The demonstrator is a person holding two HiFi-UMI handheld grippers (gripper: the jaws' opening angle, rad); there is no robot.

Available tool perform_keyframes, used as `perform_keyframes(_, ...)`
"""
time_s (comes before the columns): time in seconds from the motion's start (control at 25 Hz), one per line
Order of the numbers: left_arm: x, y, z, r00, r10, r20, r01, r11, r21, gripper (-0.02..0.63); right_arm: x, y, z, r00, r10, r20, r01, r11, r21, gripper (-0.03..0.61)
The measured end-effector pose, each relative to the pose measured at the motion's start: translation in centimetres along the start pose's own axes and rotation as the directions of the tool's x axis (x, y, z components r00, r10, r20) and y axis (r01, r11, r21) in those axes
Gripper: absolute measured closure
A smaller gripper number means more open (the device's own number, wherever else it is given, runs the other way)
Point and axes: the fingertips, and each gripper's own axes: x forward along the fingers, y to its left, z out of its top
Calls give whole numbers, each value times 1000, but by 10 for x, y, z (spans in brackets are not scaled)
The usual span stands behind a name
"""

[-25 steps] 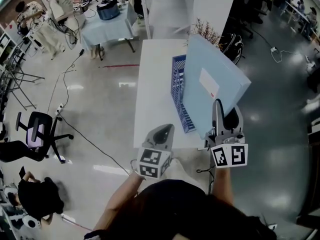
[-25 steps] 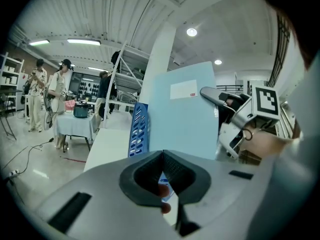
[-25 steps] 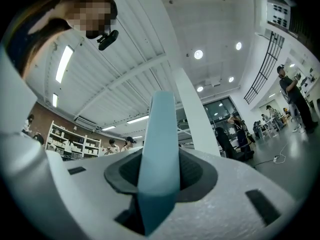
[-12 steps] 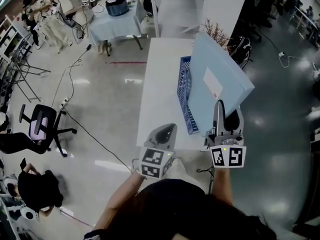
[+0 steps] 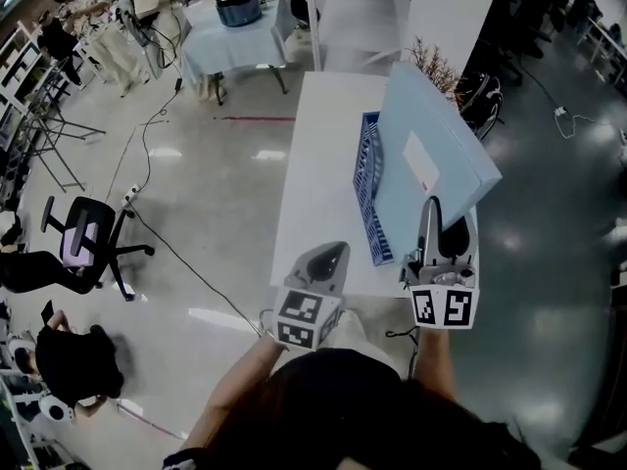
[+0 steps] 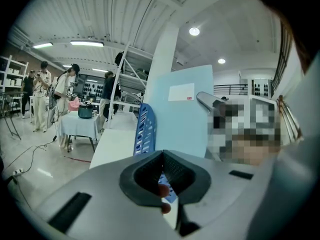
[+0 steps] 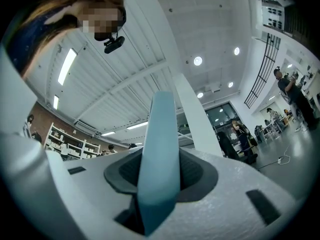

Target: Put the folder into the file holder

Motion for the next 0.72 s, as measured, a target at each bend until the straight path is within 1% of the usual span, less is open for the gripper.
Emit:
perform_keyframes(0.36,2,3,-1,1000,9,-15,-9,1000,-7,609,4,2,-5,1000,12,28,-12,1000,-6,425)
perform_keyframes(0.48,2,4,-5,1000,13,-27,-13,1000,-6,609,3,2,-6,999,7,39,-7,1000,0,425)
perform_keyframes(0.72,4,3,-5,1000,15,-25,-15,1000,-1,609,1,-2,-8,998,-12,69,10,1000,27,425)
